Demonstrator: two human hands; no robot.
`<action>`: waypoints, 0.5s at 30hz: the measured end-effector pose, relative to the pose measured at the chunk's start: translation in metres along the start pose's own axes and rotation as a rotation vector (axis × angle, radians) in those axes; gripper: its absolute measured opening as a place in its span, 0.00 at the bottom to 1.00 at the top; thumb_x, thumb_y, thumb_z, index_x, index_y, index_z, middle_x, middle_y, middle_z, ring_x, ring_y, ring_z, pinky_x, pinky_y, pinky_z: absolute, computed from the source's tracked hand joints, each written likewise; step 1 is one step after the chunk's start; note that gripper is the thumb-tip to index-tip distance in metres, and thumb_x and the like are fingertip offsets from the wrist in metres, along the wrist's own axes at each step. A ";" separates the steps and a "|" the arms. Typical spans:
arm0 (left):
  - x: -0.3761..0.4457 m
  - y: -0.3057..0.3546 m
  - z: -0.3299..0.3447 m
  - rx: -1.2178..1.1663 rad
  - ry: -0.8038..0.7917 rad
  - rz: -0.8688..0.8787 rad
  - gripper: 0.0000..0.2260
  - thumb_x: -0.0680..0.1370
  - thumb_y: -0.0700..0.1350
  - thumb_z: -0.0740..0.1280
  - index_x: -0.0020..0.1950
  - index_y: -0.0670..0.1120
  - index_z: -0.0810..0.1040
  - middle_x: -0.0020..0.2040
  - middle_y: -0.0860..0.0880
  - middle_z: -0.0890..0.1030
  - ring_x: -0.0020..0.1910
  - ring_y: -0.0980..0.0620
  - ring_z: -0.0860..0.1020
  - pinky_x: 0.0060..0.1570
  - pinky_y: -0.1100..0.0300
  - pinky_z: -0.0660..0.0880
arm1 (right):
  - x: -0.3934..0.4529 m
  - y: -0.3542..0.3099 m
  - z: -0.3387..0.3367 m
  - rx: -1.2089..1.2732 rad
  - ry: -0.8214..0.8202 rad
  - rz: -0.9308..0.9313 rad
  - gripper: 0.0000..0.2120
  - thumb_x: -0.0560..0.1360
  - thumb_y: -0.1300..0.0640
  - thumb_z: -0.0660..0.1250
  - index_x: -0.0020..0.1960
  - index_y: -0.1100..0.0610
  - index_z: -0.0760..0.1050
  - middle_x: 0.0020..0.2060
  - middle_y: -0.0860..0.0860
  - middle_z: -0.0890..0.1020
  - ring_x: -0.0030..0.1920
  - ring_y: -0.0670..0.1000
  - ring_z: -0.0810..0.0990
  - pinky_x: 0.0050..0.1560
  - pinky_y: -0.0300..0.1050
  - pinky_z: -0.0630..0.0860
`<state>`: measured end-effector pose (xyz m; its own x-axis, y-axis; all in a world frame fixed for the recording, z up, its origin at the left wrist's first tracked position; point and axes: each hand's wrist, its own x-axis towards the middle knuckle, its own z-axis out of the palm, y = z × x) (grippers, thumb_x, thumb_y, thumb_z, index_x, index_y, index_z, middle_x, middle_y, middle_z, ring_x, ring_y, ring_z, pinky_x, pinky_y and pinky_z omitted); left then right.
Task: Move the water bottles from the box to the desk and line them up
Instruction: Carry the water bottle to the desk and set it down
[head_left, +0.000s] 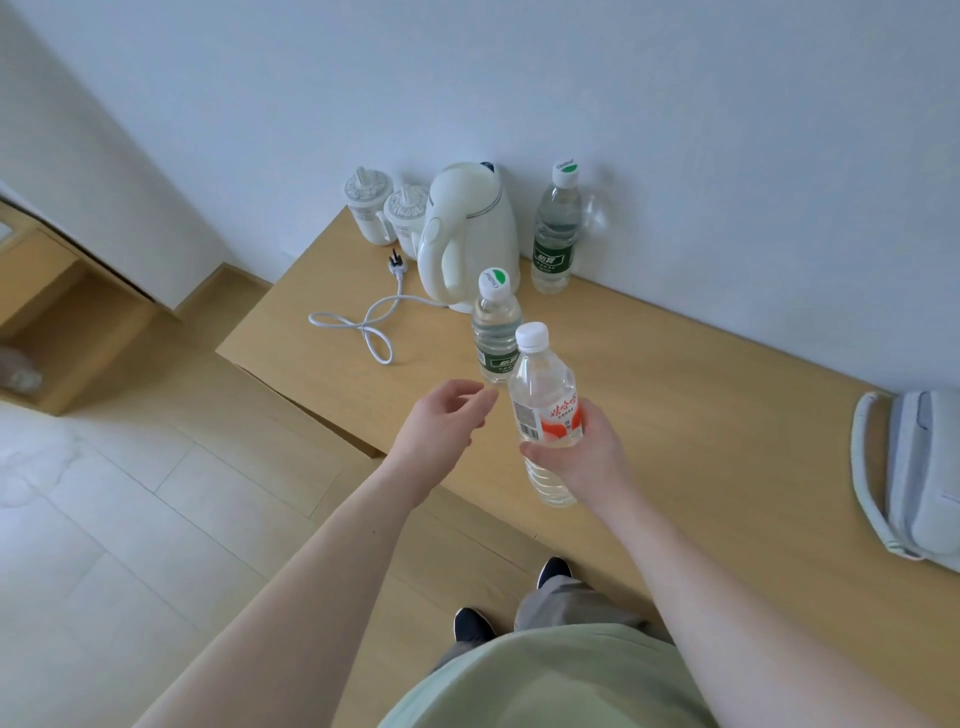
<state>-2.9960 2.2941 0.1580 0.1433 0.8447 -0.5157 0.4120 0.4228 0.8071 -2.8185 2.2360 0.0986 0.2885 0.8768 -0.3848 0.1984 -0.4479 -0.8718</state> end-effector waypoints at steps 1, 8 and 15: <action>0.002 0.005 0.003 0.024 0.000 0.027 0.20 0.74 0.66 0.68 0.60 0.56 0.80 0.52 0.57 0.84 0.54 0.57 0.82 0.60 0.50 0.79 | 0.001 -0.001 -0.001 0.013 0.012 -0.007 0.28 0.63 0.53 0.81 0.60 0.46 0.76 0.52 0.41 0.82 0.50 0.38 0.81 0.48 0.36 0.75; 0.018 0.031 0.016 0.090 -0.003 0.081 0.22 0.73 0.66 0.69 0.63 0.57 0.78 0.53 0.59 0.83 0.56 0.59 0.81 0.61 0.49 0.79 | 0.016 -0.002 -0.010 0.046 0.024 -0.013 0.26 0.66 0.58 0.80 0.61 0.47 0.76 0.50 0.41 0.83 0.52 0.41 0.81 0.50 0.39 0.76; 0.027 0.039 0.022 0.091 -0.032 0.180 0.24 0.70 0.50 0.80 0.64 0.57 0.78 0.56 0.59 0.83 0.56 0.63 0.80 0.61 0.56 0.78 | 0.031 0.000 -0.004 0.079 0.055 -0.049 0.28 0.61 0.53 0.80 0.57 0.39 0.75 0.56 0.43 0.78 0.60 0.44 0.78 0.62 0.50 0.76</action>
<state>-2.9566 2.3265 0.1689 0.2496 0.8925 -0.3756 0.4563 0.2338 0.8586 -2.8063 2.2628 0.0877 0.3313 0.8854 -0.3260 0.1393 -0.3876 -0.9112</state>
